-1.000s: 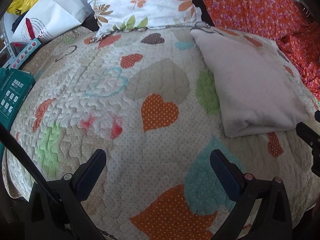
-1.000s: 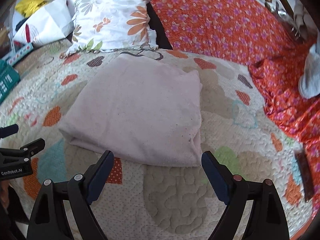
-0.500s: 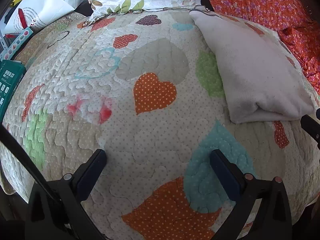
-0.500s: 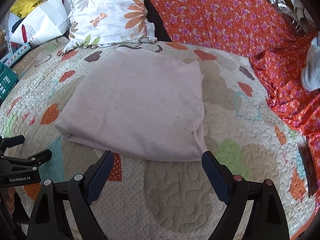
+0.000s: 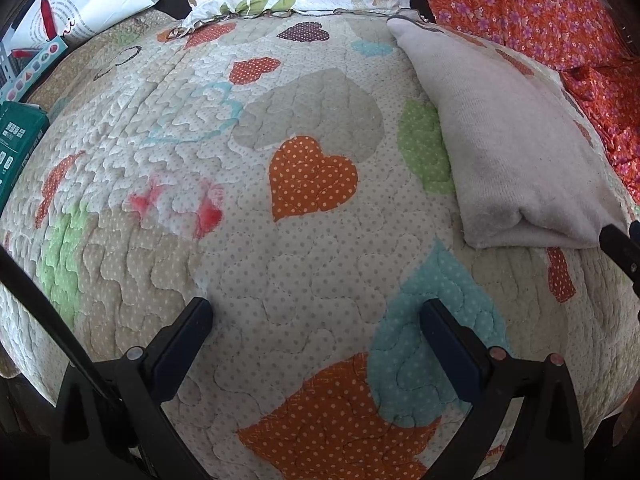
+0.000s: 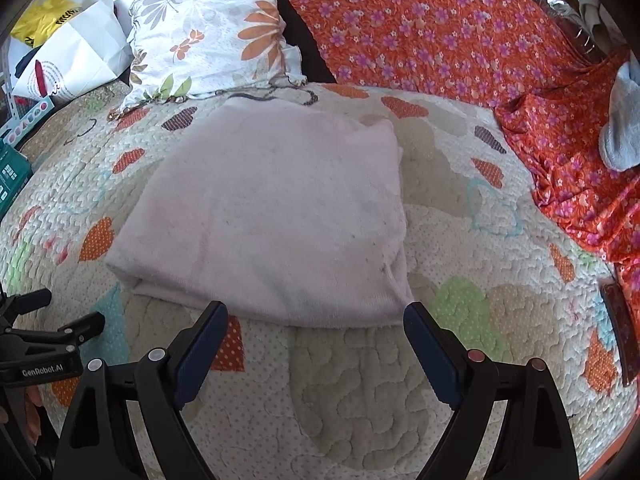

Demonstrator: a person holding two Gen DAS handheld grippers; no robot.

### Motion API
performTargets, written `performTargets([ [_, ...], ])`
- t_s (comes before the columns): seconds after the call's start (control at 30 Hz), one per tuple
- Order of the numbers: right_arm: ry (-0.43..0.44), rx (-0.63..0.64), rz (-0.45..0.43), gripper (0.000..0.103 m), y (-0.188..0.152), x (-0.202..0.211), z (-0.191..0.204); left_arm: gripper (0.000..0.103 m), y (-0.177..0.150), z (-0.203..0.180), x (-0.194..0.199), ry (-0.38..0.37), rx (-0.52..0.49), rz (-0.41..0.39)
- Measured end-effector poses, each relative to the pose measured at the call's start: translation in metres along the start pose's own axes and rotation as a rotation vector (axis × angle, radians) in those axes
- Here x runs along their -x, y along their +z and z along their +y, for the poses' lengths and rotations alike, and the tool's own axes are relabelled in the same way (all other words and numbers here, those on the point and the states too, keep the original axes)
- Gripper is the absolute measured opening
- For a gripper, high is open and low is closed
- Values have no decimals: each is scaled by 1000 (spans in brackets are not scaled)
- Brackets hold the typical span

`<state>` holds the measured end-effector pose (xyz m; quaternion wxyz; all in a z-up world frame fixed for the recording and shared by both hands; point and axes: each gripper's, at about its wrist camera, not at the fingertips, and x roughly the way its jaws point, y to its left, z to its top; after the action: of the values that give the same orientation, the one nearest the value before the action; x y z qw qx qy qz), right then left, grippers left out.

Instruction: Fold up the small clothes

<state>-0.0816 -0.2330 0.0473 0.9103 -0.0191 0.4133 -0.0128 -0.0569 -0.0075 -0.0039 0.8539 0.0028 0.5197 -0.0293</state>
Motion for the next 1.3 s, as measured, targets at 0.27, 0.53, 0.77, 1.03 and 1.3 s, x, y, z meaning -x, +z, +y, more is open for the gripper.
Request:
performTargets([
  [0.27,13,45,-61,82,58,-2,21,103,0,-1,0,3,3,5],
  [0.53,74,50,131,74,59,-73,36,103,-1,-1,-1,-3,5,3],
  [0.77,60,147,202,74,29,-45,41,103,0,0,-1,-1,3,10],
  [1.03,17,67,114,76,23,-9,3,103,-3,-2,1,11,14,-19],
  [1.3,-41,68,99,76,22,-18,-6,103,-2,-3,8,3,36,-33],
])
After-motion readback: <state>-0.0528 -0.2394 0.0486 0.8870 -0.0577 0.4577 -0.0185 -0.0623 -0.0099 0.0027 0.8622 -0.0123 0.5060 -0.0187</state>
